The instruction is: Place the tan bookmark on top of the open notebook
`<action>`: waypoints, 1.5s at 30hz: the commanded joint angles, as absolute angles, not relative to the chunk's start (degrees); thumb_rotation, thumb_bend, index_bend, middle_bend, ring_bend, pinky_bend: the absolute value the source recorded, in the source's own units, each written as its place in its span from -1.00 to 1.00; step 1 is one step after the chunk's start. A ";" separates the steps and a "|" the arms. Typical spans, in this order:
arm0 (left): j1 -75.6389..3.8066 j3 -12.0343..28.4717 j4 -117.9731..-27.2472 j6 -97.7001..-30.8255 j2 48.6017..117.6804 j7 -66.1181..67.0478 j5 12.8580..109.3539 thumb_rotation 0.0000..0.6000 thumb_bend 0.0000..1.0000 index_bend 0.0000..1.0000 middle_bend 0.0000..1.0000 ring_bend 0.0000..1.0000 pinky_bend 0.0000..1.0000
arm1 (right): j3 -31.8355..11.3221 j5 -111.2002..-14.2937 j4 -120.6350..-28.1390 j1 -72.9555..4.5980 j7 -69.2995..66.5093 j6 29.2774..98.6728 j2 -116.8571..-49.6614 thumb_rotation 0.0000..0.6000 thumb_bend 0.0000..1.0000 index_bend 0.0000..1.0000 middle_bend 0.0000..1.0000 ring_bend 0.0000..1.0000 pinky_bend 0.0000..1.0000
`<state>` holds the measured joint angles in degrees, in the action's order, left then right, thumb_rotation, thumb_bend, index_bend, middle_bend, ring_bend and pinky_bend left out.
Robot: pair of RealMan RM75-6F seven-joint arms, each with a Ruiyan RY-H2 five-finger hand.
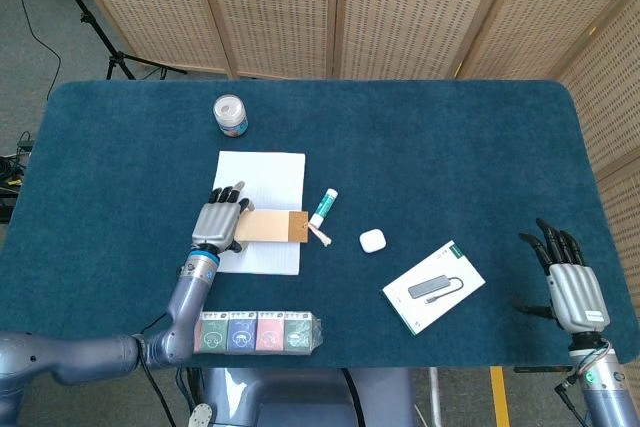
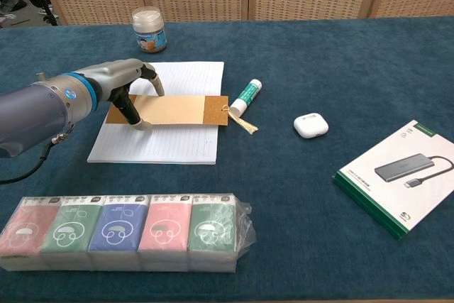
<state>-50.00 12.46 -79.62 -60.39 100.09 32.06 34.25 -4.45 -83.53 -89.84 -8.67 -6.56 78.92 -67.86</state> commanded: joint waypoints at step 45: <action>-48.55 14.47 -73.89 -56.11 100.18 31.85 35.04 1.00 -0.49 0.55 -1.00 -1.00 -0.96 | -4.38 -83.23 -89.89 -8.76 -6.37 78.54 -67.76 1.00 -1.00 -0.70 -1.00 -1.00 -1.00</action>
